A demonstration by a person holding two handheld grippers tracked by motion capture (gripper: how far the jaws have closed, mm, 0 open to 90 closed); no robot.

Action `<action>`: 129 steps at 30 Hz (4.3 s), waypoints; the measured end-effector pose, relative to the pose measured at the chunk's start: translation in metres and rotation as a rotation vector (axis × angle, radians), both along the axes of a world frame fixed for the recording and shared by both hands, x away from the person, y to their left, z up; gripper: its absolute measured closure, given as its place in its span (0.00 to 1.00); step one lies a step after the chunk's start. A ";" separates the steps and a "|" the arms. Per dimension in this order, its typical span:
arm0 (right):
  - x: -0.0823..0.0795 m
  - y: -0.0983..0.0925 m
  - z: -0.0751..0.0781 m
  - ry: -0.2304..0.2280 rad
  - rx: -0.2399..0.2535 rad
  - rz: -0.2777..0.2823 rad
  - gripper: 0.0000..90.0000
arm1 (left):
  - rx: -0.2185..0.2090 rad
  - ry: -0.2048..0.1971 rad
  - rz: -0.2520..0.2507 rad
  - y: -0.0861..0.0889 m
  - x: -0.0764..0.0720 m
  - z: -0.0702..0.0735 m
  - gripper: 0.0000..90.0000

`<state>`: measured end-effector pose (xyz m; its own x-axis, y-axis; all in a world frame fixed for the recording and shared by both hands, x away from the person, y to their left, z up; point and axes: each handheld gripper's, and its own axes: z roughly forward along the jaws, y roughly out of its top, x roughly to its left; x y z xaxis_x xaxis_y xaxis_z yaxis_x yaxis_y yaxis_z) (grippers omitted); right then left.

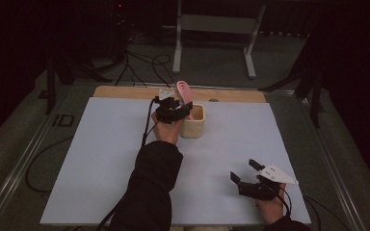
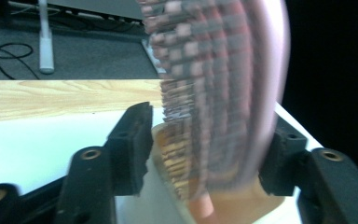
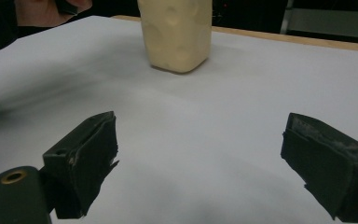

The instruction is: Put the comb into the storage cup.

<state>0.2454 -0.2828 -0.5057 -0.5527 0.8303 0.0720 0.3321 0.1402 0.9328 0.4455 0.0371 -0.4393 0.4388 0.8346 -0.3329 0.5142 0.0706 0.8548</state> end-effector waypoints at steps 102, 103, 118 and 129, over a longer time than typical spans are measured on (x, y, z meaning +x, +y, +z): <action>-0.003 0.006 -0.002 0.001 -0.017 0.010 0.12 | 0.272 -0.146 0.009 0.152 -0.145 -0.031 0.00; -0.003 0.006 -0.002 -0.001 -0.016 0.010 0.12 | 0.263 -0.148 0.009 0.156 -0.150 -0.033 0.00; -0.004 0.008 -0.001 -0.005 -0.015 0.024 0.11 | 0.269 -0.162 0.001 0.177 -0.176 -0.046 0.00; -0.003 0.002 0.002 -0.011 -0.001 0.021 0.11 | 0.270 -0.175 -0.026 0.191 -0.192 -0.054 0.00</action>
<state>0.2424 -0.2810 -0.5034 -0.5706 0.8187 0.0647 0.3188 0.1482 0.9362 0.2531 0.2284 -0.4930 0.4923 0.8702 -0.0184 0.3566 -0.1824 0.9163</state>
